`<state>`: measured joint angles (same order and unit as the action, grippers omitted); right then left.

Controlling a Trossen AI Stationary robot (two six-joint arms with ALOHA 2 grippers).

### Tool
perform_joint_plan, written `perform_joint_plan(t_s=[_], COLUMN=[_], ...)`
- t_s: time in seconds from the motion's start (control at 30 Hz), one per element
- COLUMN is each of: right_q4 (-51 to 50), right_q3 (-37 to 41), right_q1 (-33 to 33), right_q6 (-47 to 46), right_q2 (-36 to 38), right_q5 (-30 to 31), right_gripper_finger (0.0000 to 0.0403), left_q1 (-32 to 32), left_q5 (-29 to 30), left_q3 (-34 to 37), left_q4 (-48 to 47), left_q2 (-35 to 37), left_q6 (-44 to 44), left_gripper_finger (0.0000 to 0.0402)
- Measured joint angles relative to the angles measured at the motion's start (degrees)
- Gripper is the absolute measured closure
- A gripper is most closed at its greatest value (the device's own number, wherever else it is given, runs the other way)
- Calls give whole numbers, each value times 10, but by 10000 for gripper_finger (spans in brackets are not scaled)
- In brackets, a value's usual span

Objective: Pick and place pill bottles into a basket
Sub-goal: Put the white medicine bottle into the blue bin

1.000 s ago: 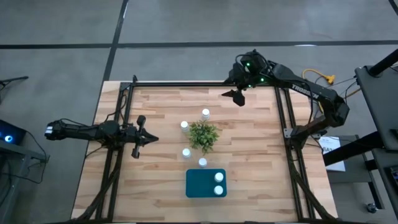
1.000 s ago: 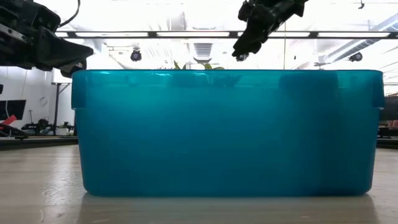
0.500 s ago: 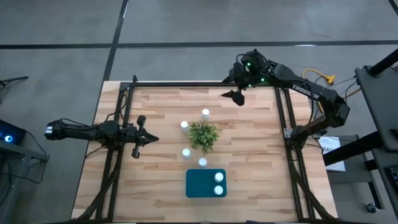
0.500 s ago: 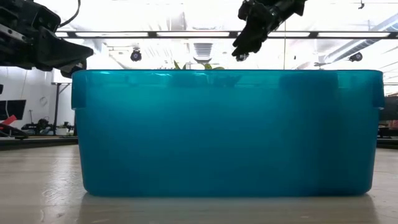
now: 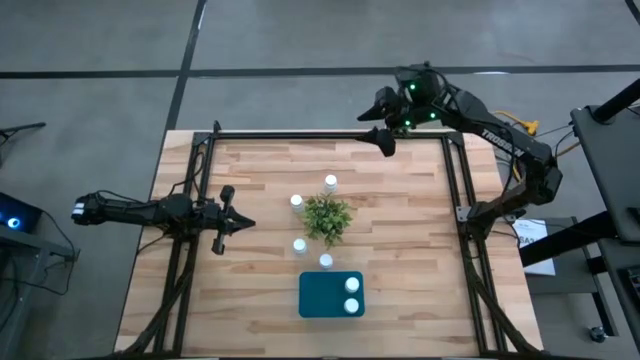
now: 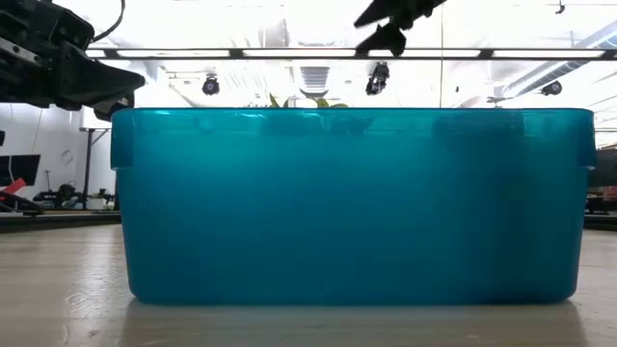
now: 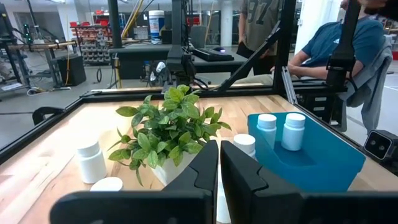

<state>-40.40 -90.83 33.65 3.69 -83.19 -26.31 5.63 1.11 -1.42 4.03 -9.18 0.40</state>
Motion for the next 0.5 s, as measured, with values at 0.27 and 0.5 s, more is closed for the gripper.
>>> perform_joint_plan(t_s=[0.27,0.5], right_q4=[-71,-155], right_q3=[-42,-103], right_q1=[0,-6], right_q6=[10,56], right_q2=[-23,-82], right_q5=[-8,-9], right_gripper_finger=[98,100], left_q1=[0,0], left_q5=[0,0], left_q3=[0,0], left_q4=[0,0], left_q2=[-1,-2], left_q6=[0,0], left_gripper_finger=[401,401])
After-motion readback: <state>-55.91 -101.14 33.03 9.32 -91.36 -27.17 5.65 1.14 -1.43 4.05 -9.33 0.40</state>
